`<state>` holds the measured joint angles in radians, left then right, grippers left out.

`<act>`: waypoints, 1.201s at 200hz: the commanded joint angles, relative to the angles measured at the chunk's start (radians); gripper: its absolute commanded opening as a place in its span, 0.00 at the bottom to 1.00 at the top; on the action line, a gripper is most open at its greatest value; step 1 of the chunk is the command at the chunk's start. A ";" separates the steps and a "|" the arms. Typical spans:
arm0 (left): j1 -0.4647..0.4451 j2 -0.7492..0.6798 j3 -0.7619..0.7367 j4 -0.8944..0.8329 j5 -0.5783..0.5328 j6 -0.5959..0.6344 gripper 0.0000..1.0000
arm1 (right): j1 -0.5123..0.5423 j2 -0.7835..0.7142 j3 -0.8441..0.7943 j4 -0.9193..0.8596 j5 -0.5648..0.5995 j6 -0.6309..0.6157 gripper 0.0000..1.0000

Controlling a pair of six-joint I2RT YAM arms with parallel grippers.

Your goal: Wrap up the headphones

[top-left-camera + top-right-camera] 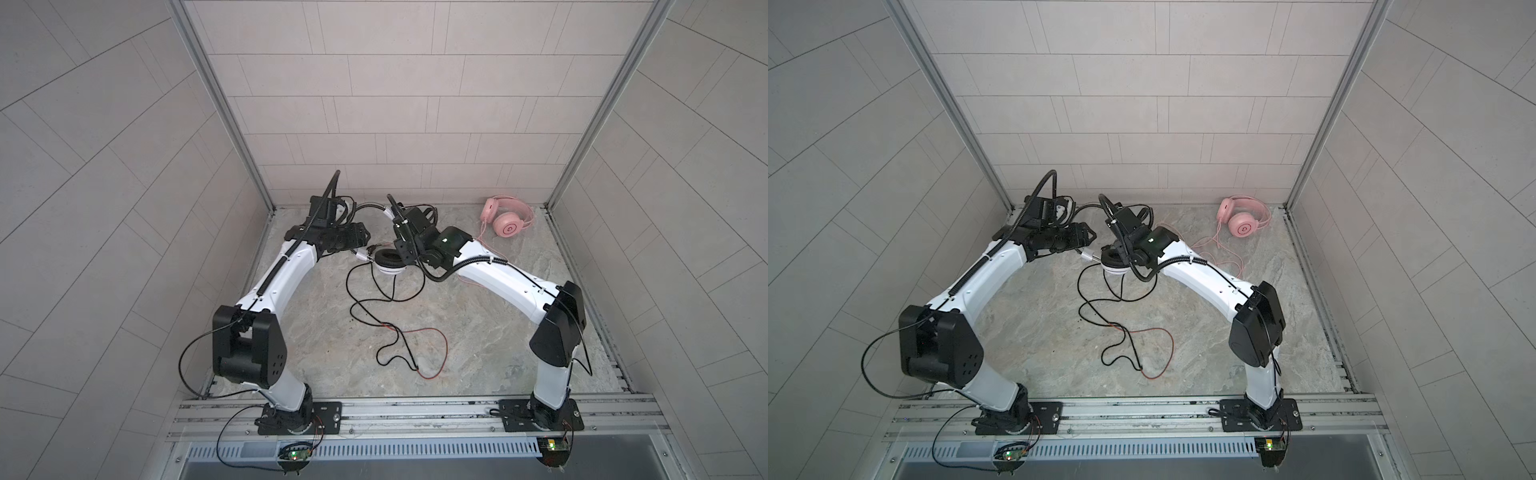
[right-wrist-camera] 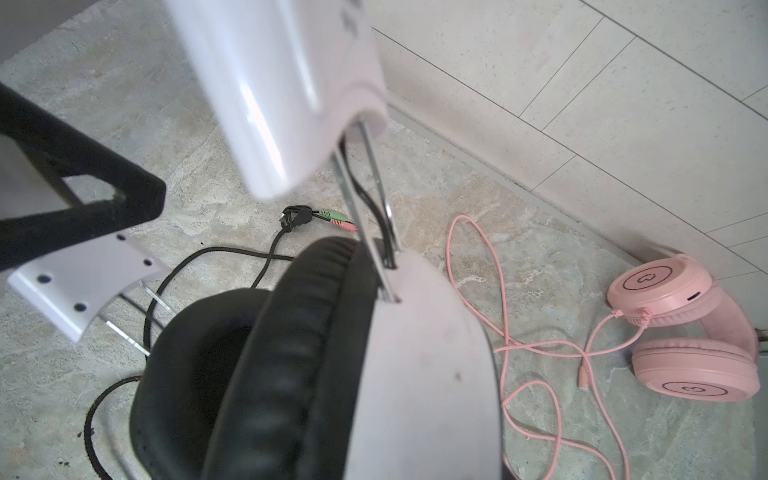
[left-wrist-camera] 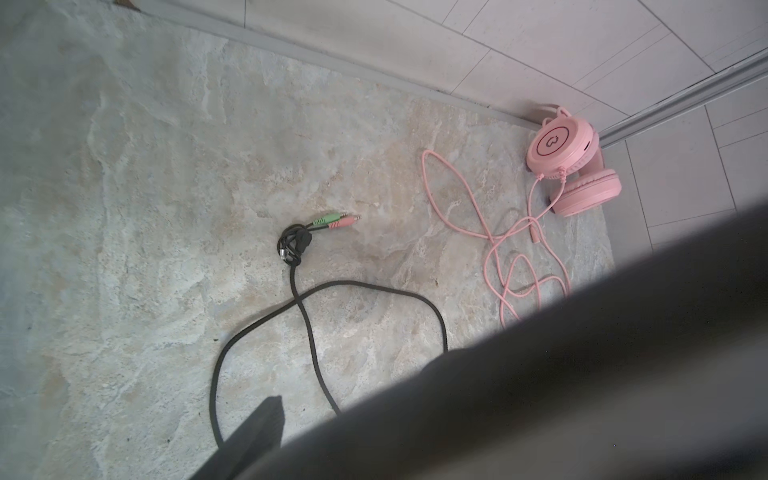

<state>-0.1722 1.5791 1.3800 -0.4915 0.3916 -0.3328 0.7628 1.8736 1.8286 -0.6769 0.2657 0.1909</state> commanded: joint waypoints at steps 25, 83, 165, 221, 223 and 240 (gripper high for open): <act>-0.004 -0.068 -0.003 0.014 -0.085 0.111 0.75 | -0.009 0.004 0.015 -0.060 -0.044 -0.014 0.52; -0.023 -0.020 0.009 0.012 -0.029 0.105 0.75 | -0.019 -0.039 0.010 -0.062 -0.088 -0.007 0.48; -0.066 0.106 0.124 -0.157 -0.087 0.170 0.74 | -0.040 -0.164 -0.069 -0.023 -0.107 -0.039 0.47; -0.067 0.124 0.136 -0.154 -0.016 0.154 0.67 | -0.069 -0.201 -0.076 -0.025 -0.243 -0.072 0.48; -0.067 0.123 0.136 -0.153 -0.016 0.155 0.66 | -0.068 -0.198 -0.075 -0.026 -0.248 -0.072 0.47; -0.068 0.104 0.118 -0.131 -0.020 0.150 0.60 | -0.068 -0.181 -0.069 -0.035 -0.276 -0.066 0.47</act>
<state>-0.2401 1.6962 1.4815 -0.6308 0.3561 -0.1833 0.6884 1.6997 1.7428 -0.7422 0.0654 0.1337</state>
